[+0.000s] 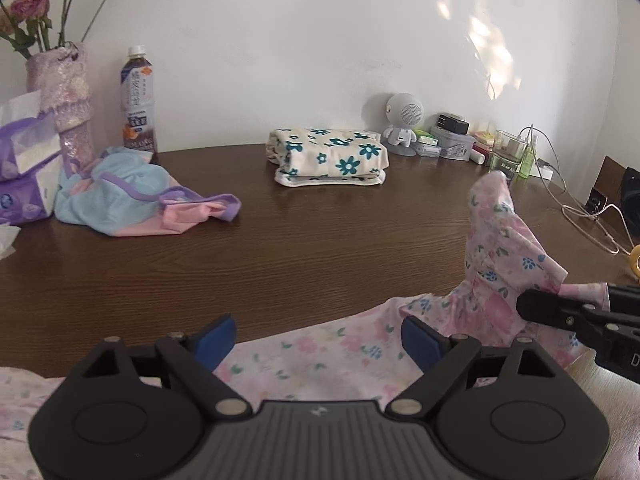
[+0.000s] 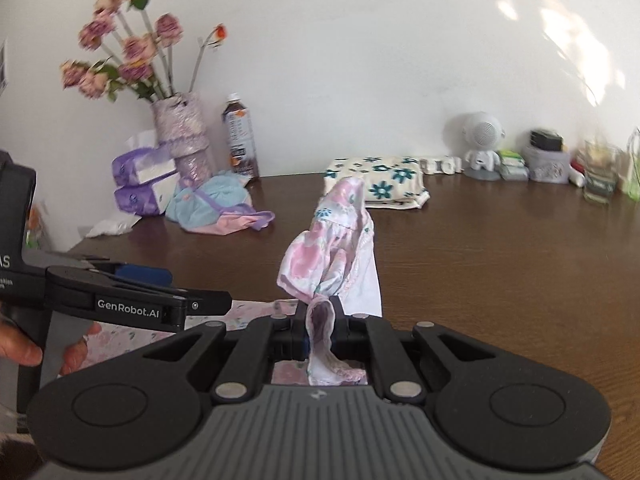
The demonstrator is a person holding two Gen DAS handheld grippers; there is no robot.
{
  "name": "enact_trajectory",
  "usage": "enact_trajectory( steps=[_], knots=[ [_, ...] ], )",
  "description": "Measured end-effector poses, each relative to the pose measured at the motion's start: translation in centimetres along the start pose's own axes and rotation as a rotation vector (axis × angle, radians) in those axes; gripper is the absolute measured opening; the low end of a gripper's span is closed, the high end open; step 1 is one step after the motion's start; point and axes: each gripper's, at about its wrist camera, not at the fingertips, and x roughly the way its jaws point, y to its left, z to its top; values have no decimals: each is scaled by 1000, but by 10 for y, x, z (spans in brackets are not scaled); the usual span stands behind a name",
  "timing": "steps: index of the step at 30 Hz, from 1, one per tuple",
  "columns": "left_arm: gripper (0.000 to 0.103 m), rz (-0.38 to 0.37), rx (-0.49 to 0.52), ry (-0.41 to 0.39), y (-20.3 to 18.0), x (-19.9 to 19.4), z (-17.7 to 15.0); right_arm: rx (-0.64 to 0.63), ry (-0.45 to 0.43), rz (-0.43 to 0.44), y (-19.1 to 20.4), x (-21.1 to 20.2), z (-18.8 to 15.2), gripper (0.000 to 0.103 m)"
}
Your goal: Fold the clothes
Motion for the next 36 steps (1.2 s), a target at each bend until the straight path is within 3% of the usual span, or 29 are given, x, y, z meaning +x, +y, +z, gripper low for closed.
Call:
enact_trajectory(
  steps=[7,15,36],
  knots=[
    [89,56,30,-12,24,-20,-17,-92,53,24,39,16,-6,8],
    [90,45,-34,-18,54,-29,-32,-162,120,13,77,34,-20,8],
    [90,20,-83,-19,72,-37,-41,-286,144,-64,115,47,-33,10]
  ],
)
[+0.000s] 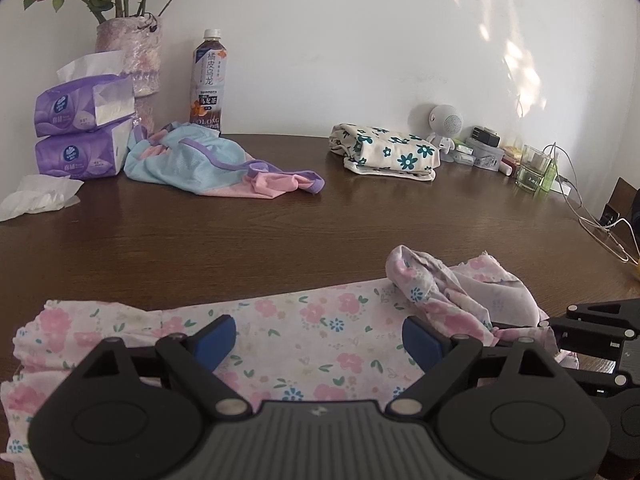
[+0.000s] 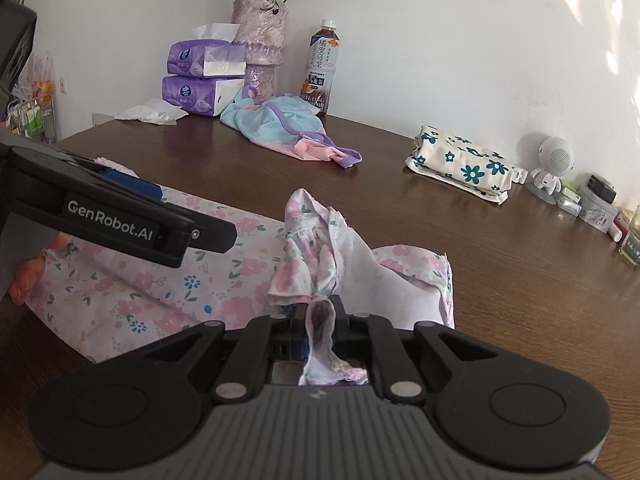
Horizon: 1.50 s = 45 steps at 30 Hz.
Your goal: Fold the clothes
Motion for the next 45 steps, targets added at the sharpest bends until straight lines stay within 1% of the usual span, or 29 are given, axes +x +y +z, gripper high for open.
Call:
enact_trajectory(
  steps=[4,5,7,8,9,11,13,16,17,18,22,26,29,31,33,36,37,38,39,40,41,42,43,44,45],
  knots=[
    [90,9,-2,0,0,0,0,-21,1,-14,5,-1,1,13],
    [90,12,-4,0,1,0,0,-21,-1,-5,6,-2,1,17],
    [90,15,-13,0,2,0,0,-20,-4,16,7,-5,1,43],
    [90,16,-18,0,3,0,0,-20,-6,27,8,-6,1,70],
    [90,16,-23,0,4,0,1,-22,-15,37,10,-8,1,81],
    [90,14,-34,-2,6,-1,1,-41,-32,38,16,-13,0,82],
    [90,12,-45,-5,8,-2,2,-50,-44,32,20,-17,-1,87],
    [90,10,-61,-10,12,-3,3,-38,-75,50,19,-26,-2,96],
    [90,9,-66,-12,13,-3,4,-31,-92,58,18,-30,-3,101],
    [90,8,-72,-14,14,-4,4,-24,-109,65,16,-34,-3,102],
    [90,4,-85,-17,15,-4,4,28,-142,84,5,-49,-4,102],
    [90,-8,-72,-18,12,-5,3,109,-141,52,-18,-57,-12,102],
    [90,-53,-69,-11,4,-6,3,183,-129,9,-41,-59,-21,102],
    [90,-101,-67,5,-5,-7,3,227,-122,-19,-57,-60,-28,102],
    [90,-147,-52,23,-17,-6,4,274,-127,-29,-72,-61,-33,102],
    [90,-168,-12,38,-39,-3,6,323,-132,-35,-89,-60,-38,101],
    [89,-170,-7,45,-45,-1,6,334,-133,-36,-92,-58,-38,99],
    [89,-173,-2,52,-51,2,7,344,-133,-37,-95,-57,-39,93],
    [89,-175,3,59,-57,4,7,352,-132,-31,-98,-55,-39,84],
    [86,-178,4,68,-62,7,7,356,-129,-21,-99,-53,-39,80],
    [83,-181,-2,82,-66,10,7,359,-127,-13,-100,-50,-38,73],
    [77,-184,-8,98,-69,13,6,362,-126,-8,-100,-48,-38,68],
    [69,-184,-11,111,-71,16,5,358,-128,1,-99,-46,-38,66],
    [65,-180,-9,120,-73,18,3,354,-131,9,-98,-45,-37,61],
    [55,-170,0,120,-75,18,1,346,-131,17,-97,-42,-36,53]
  ],
)
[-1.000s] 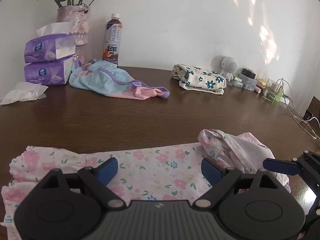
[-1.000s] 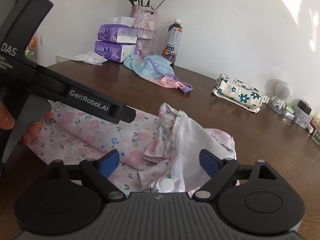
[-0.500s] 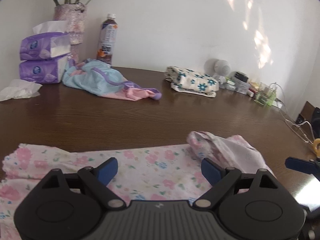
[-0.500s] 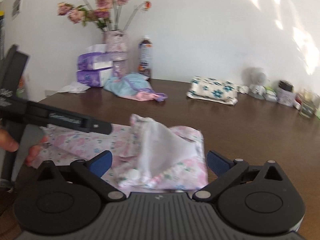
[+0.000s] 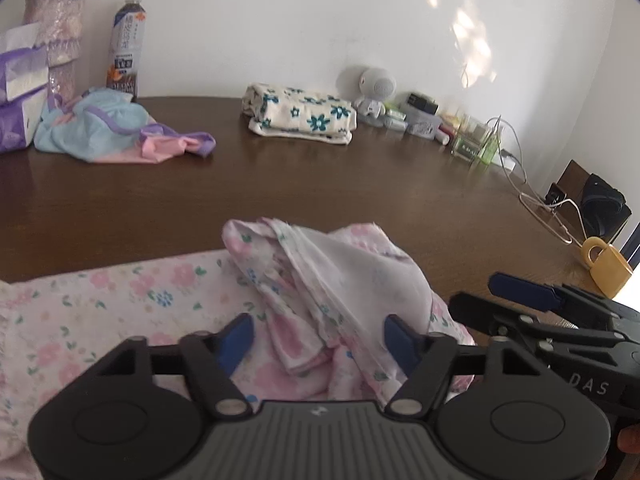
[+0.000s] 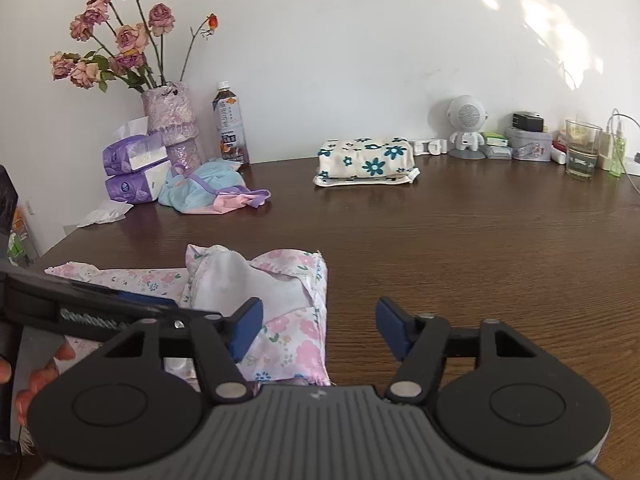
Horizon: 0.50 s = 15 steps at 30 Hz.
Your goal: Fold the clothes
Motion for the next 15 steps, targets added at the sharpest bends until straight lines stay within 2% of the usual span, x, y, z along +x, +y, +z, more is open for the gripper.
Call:
enact_trajectory(
  steps=[1,3,6,12,14,15],
  knots=[
    [44,15,14,-8,-2,-1,-2,-10,4,6,2,3,0,51],
    [30,25,23,-16,-3,-4,-4,-26,15,20,5,8,-1,42],
    [21,24,17,-21,0,-8,-7,-35,41,39,9,17,-3,38],
    [21,23,16,-14,1,-11,-8,-29,60,39,10,21,-6,38],
    [23,20,12,-17,1,-12,-9,-25,59,26,9,20,-6,41],
    [30,17,6,-17,2,-12,-10,-21,57,20,9,19,-6,43]
  ],
)
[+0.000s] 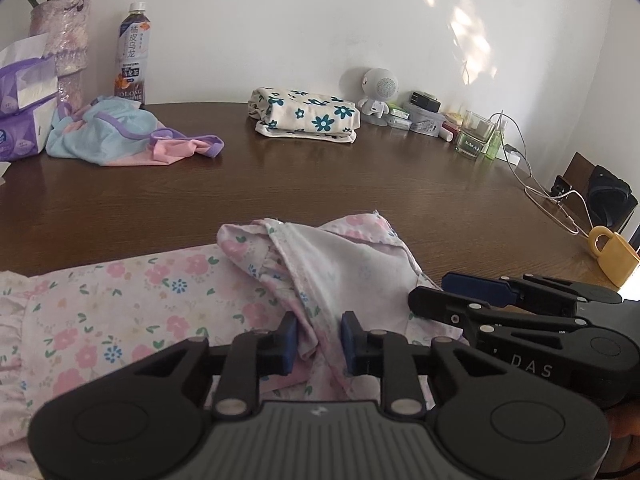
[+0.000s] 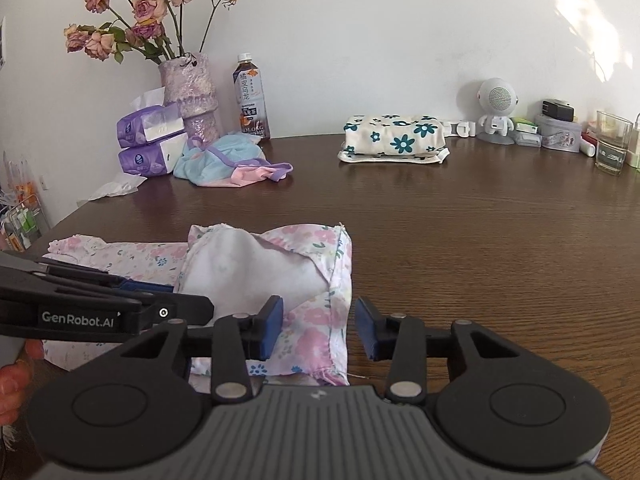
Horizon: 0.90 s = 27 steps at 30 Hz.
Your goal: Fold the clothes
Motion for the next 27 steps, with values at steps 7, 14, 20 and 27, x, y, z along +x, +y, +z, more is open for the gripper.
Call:
enact_trajectory(
  steps=[7,14,20,27],
  knots=[
    [86,9,-54,-101,10,-22,3,31,-50,-4,-4,-16,-3,82],
    [99,46,-71,-169,10,-36,-8,44,-46,18,-2,-24,-11,102],
    [100,69,-74,-139,11,-32,-20,43,-34,-2,-1,-30,-18,103],
    [100,134,-87,-179,12,-36,-27,42,-32,-29,0,-33,-20,103]
  ],
)
